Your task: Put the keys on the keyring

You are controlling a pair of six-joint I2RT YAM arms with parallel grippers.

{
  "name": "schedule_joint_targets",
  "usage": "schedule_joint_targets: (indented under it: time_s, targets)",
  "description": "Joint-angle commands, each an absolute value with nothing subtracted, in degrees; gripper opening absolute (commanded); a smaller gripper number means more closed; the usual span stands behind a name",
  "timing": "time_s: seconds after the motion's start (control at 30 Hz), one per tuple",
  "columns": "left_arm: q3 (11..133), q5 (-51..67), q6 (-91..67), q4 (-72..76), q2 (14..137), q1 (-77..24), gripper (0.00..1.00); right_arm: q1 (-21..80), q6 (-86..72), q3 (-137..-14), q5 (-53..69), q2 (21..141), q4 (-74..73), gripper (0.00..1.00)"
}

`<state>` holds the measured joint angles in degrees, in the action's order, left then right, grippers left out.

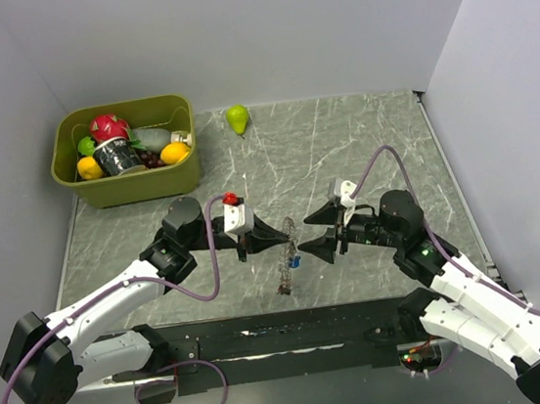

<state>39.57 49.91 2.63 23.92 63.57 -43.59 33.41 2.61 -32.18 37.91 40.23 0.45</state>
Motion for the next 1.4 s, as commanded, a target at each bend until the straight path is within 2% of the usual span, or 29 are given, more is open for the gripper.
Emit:
schedule_joint_targets:
  time_s: [0.0, 0.07, 0.1, 0.2, 0.73, 1.07, 1.27, 1.37]
  targets:
    - [40.9, 49.0, 4.8, 25.7, 62.1, -43.8, 0.01, 33.8, 2.9, -32.4, 35.5, 38.8, 2.4, 0.75]
    - [41.4, 47.8, 5.5, 24.4, 62.7, -43.8, 0.01, 33.7, 3.0, -32.3, 35.2, 38.2, 2.7, 0.77]
    - [41.6, 47.6, 5.7, 24.2, 62.8, -43.9, 0.01, 33.7, 2.9, -32.3, 34.9, 38.1, 2.9, 0.92]
    - [42.3, 46.1, 4.8, 25.1, 64.2, -43.9, 0.01, 33.7, 2.7, -32.0, 33.9, 37.1, 2.6, 0.97]
    - [47.6, 41.4, 3.0, 25.2, 70.7, -43.8, 0.01, 33.7, 2.0, -29.0, 26.3, 30.2, 1.1, 1.0]
    - [57.2, 35.2, -2.4, 33.0, 81.6, -43.9, 0.01, 33.6, 2.0, -28.6, 21.5, 26.9, 0.3, 1.0]
    - [47.1, 25.1, -6.1, 45.9, 83.0, -43.8, 0.01, 33.6, 1.1, -27.2, 21.4, 28.0, 0.4, 1.0]
    - [41.9, 23.9, -7.4, 49.0, 84.2, -43.7, 0.02, 33.6, 0.7, -26.3, 21.1, 29.0, 1.1, 1.0]
